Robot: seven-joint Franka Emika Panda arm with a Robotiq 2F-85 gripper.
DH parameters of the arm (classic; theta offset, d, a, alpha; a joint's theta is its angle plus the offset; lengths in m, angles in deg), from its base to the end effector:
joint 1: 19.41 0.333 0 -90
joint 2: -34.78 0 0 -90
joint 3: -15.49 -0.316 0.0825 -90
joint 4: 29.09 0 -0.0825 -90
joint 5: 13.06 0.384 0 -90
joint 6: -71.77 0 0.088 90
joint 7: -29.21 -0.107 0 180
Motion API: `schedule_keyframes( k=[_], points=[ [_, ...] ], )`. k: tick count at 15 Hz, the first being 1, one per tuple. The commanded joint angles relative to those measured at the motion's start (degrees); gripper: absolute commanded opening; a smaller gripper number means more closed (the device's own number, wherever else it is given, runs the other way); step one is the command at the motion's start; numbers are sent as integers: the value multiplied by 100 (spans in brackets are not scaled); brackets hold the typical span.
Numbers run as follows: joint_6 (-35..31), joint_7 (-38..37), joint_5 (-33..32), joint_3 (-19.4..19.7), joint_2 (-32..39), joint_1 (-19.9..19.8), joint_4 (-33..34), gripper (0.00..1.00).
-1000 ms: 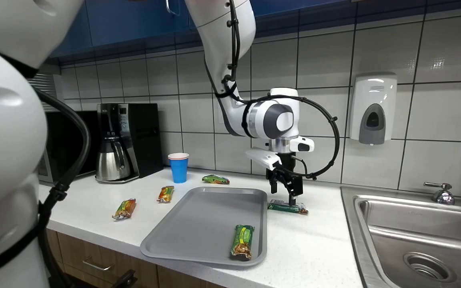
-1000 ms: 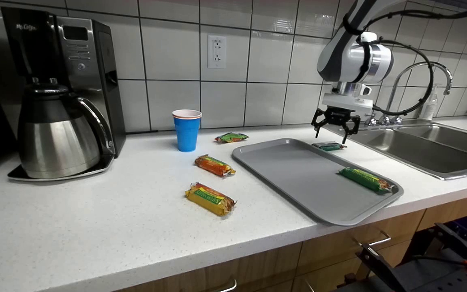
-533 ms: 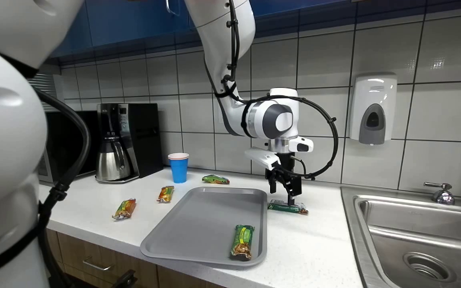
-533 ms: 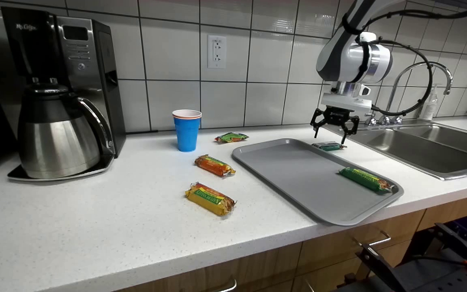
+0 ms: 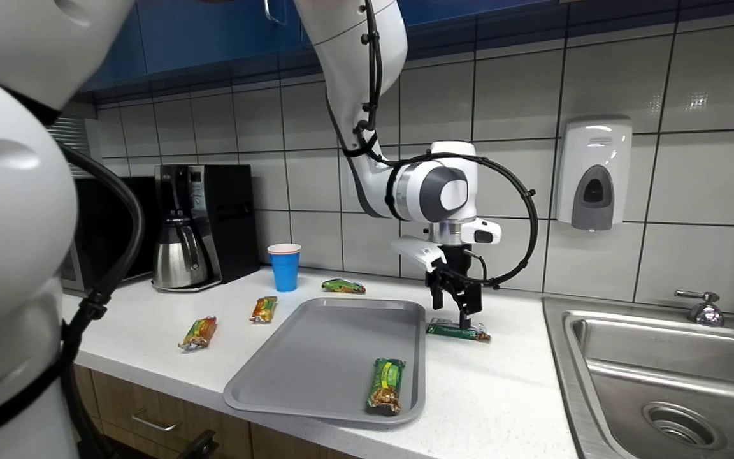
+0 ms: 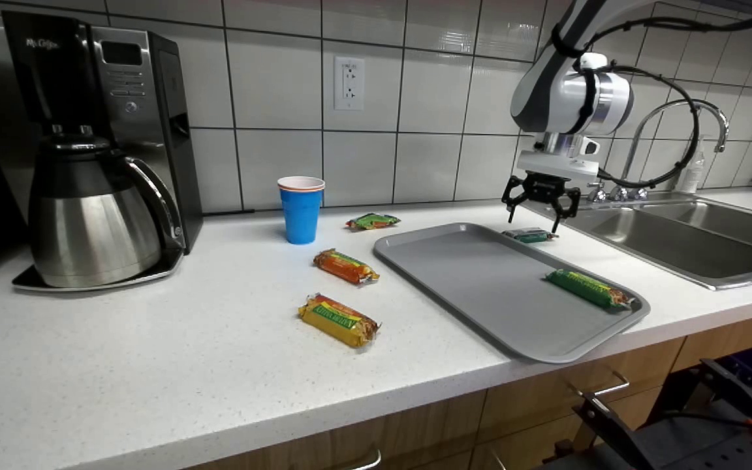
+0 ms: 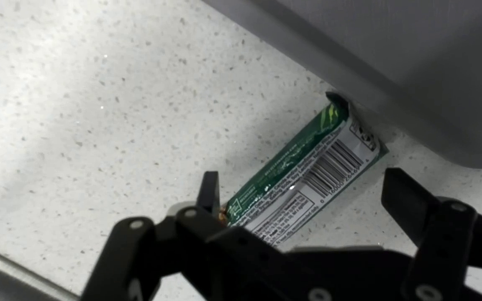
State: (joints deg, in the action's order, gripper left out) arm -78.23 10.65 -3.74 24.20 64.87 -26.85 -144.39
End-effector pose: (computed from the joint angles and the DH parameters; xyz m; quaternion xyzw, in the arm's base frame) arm 0.5881 -0.1718 0.1999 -0.9350 0.3517 -0.0450 0.0071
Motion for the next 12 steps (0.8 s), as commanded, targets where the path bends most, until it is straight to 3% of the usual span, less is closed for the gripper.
schedule_keyframes(
  k=[1,7,12],
  points=[
    [-119,-556,58,192,-17,201,-29,100],
    [105,-1942,97,538,148,559,167,100],
    [360,-2818,180,493,361,582,436,100]
  ],
)
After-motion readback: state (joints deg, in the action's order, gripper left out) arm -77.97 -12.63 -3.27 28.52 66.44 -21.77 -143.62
